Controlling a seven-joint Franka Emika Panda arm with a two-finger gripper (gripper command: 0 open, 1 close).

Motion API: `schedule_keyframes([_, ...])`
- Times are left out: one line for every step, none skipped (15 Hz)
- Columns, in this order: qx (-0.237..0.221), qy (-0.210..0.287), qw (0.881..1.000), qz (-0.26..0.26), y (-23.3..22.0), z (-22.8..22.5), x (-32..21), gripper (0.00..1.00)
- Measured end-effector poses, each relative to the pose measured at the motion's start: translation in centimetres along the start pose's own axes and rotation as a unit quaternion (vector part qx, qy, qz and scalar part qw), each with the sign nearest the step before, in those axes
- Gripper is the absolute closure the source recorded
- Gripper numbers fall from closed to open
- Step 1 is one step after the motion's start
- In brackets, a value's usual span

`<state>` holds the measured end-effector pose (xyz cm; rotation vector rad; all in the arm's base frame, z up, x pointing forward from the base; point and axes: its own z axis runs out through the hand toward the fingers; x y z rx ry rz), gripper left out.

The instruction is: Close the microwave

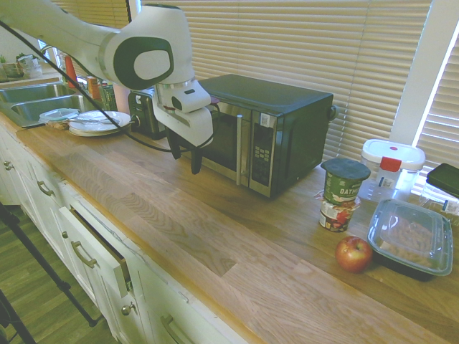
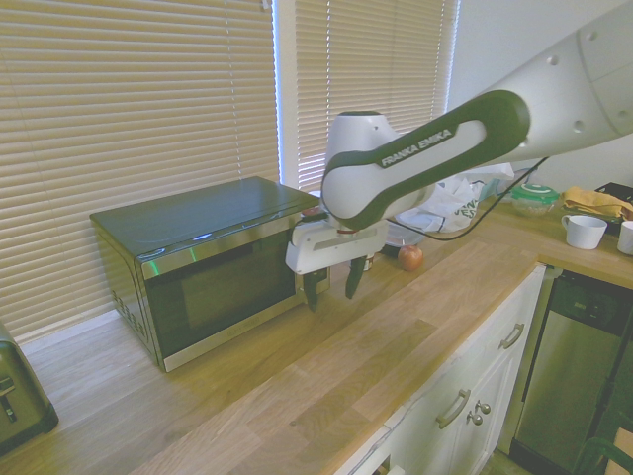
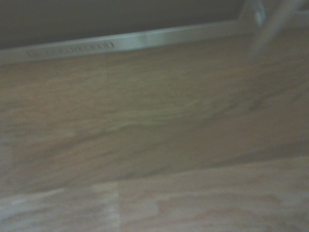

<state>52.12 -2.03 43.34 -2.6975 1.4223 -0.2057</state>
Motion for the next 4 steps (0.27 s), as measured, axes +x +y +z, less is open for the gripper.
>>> schedule_keyframes([-0.002,0.000,1.000,-0.001,1.8,0.2,-0.6,0.00])
schedule_keyframes([-0.005,-0.001,1.000,-0.004,3.5,0.6,-1.3,0.00])
schedule_keyframes([-0.006,-0.001,1.000,-0.005,4.9,0.8,-1.9,0.00])
schedule_keyframes([-0.006,-0.001,1.000,-0.006,6.0,1.0,-2.3,0.00])
